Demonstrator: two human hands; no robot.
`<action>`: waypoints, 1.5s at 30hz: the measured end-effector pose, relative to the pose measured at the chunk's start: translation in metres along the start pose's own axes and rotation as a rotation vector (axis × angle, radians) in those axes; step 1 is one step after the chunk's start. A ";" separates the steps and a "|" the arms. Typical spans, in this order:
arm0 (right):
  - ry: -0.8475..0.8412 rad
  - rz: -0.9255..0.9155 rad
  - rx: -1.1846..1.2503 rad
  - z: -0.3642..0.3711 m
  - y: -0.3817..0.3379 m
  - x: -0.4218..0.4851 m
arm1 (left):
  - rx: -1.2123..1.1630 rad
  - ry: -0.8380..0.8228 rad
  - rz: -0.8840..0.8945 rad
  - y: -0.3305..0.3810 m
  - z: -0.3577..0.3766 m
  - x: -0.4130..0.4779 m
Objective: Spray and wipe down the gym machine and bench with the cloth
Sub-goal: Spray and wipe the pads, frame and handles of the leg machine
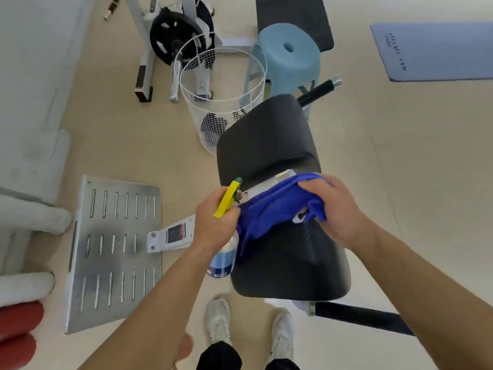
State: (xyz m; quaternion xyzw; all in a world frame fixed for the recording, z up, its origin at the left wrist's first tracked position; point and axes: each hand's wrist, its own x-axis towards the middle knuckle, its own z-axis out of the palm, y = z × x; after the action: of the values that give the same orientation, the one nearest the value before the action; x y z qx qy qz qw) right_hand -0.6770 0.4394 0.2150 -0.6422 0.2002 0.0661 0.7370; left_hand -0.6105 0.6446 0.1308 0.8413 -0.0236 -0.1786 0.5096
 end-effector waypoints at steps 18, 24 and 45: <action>0.435 0.058 0.921 -0.069 0.008 0.021 | 0.380 -0.196 0.223 0.065 0.046 0.038; 0.305 -0.012 0.986 -0.058 0.014 0.040 | 0.395 -0.198 0.198 0.050 0.039 0.033; 0.162 -0.896 -1.510 -0.045 0.031 0.154 | 0.105 -0.080 0.110 -0.028 -0.009 0.026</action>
State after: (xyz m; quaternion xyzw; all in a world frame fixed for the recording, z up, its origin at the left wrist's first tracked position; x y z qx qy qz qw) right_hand -0.5567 0.3764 0.1236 -0.9787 -0.1159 -0.1601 0.0559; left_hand -0.5873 0.6600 0.1035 0.8565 -0.0995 -0.1820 0.4726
